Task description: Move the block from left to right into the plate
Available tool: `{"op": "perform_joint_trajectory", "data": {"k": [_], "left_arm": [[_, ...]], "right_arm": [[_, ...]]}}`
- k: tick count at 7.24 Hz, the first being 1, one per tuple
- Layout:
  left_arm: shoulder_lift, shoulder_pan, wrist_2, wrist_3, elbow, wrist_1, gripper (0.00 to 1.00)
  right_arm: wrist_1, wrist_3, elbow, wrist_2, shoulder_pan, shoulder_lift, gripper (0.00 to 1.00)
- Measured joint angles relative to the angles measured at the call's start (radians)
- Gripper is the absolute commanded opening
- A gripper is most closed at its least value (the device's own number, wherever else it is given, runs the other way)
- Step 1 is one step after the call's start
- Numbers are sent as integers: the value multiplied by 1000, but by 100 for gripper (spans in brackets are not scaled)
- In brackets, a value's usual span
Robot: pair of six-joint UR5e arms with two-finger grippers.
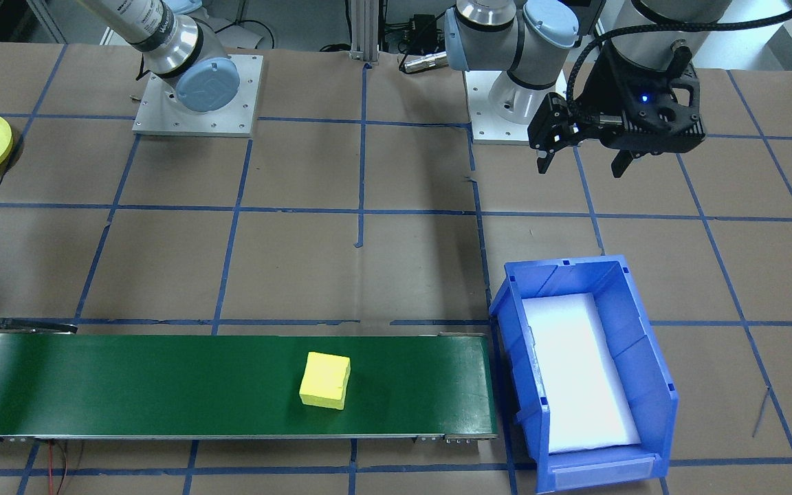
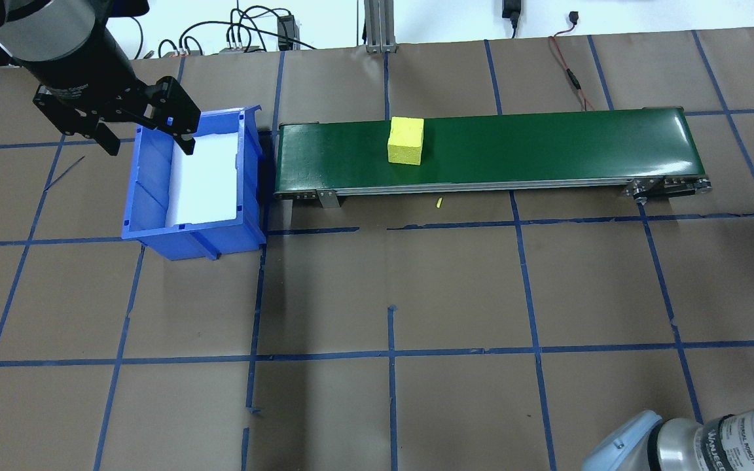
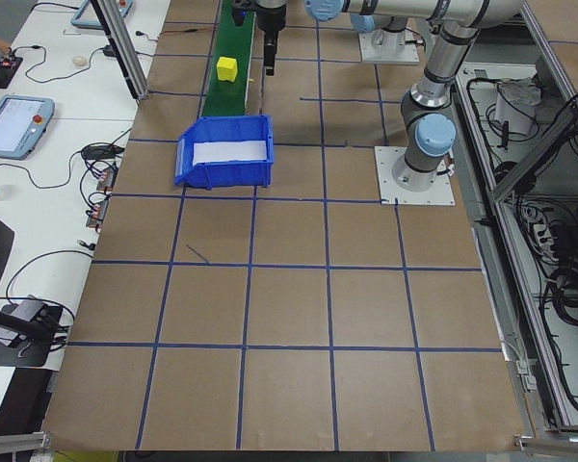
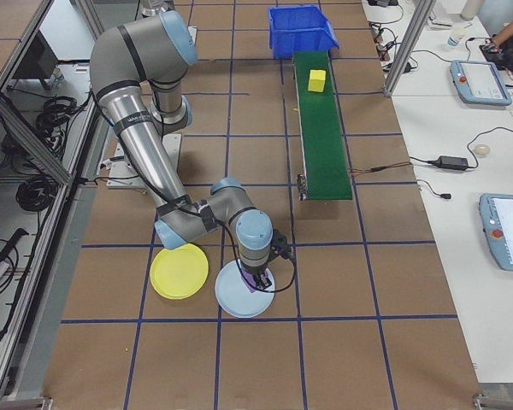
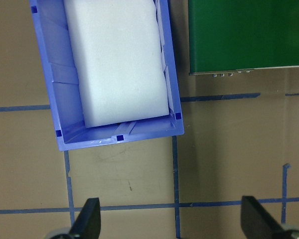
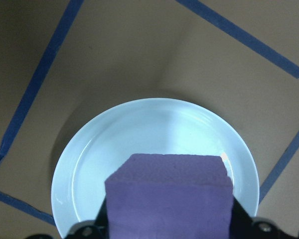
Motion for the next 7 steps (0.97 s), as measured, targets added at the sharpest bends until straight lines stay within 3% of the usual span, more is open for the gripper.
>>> {"op": "perform_joint_trajectory", "data": {"k": [2, 4, 7], "left_arm": [[3, 0, 0, 0, 0, -2, 100], [3, 0, 0, 0, 0, -2, 100], [3, 1, 0, 0, -1, -2, 100]], "right_arm": [[9, 15, -1, 9, 4, -12, 100], [30, 127, -6, 35, 115, -75, 100], [178, 577, -15, 99, 436, -189, 100]]}}
